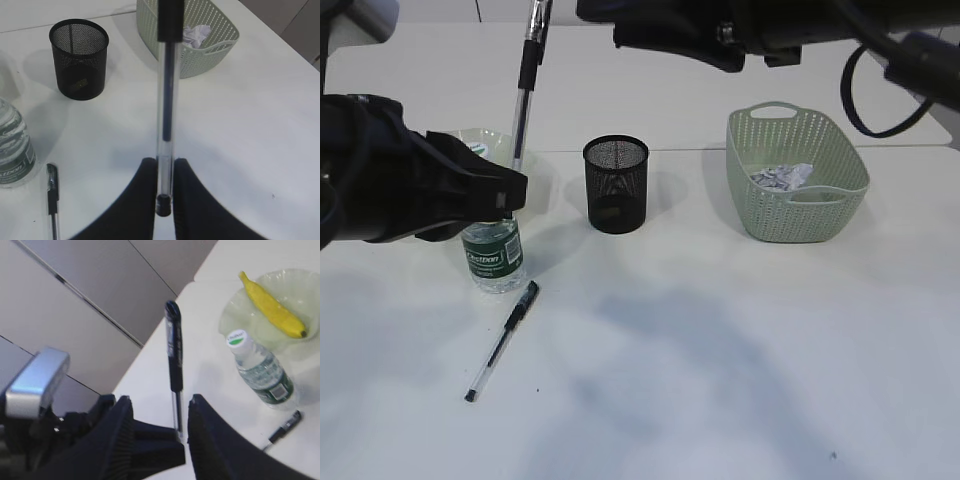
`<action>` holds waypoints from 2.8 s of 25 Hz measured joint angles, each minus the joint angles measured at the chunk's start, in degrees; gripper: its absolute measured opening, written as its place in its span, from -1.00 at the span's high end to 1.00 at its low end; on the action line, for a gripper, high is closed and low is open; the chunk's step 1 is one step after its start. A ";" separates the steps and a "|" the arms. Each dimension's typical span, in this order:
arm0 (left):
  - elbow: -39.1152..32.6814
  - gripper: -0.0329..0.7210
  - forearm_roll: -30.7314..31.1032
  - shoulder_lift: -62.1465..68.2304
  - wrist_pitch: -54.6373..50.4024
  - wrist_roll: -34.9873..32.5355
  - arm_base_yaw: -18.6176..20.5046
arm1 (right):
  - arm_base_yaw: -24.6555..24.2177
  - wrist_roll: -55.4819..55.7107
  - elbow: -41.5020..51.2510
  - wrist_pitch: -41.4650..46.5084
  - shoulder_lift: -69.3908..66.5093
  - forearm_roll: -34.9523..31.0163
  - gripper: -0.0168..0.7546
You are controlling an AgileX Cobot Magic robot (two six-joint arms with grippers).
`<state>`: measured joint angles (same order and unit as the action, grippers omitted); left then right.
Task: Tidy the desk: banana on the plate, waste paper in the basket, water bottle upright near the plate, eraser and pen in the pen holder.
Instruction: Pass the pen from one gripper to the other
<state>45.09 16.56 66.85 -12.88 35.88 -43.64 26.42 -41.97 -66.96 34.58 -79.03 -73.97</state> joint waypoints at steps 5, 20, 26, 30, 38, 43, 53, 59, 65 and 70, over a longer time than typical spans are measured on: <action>0.00 0.83 0.03 0.00 0.18 0.00 0.00 | 0.00 -5.78 0.00 -0.67 -2.83 -13.49 0.23; 0.00 0.83 0.23 0.00 1.42 0.00 0.00 | 0.00 -14.07 0.00 -0.39 -8.60 -26.66 0.23; 0.00 0.83 0.23 0.00 2.08 0.00 0.00 | 0.00 -16.58 0.00 0.72 -10.68 -28.47 0.23; 0.00 0.83 0.23 0.00 2.41 0.00 0.00 | 0.00 -18.60 -1.42 1.86 -10.79 -28.59 0.23; 0.00 0.83 0.23 0.00 3.22 0.00 0.00 | 0.00 -19.09 -2.58 2.93 -11.37 -28.66 0.23; 0.00 0.83 0.23 0.00 3.86 0.00 0.00 | 0.00 -19.18 -3.58 3.55 -13.20 -28.66 0.23; 0.00 0.83 0.31 0.00 4.08 0.00 0.00 | 0.00 -19.18 -7.00 5.65 -15.89 -28.66 0.28; -0.09 0.83 0.31 0.00 4.08 0.00 0.00 | -0.11 -19.86 -7.09 5.85 -15.89 -27.93 0.61; -0.09 0.83 0.31 0.00 4.08 0.00 0.00 | -0.34 -20.99 -7.09 3.94 -15.89 -26.59 0.79; -0.09 0.83 0.31 0.00 4.19 0.00 0.00 | -0.43 -21.10 -7.09 3.93 -15.89 -26.50 0.79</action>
<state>45.00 16.88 66.85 -8.69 35.88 -43.64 25.99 -63.07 -74.05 38.51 -94.92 -100.46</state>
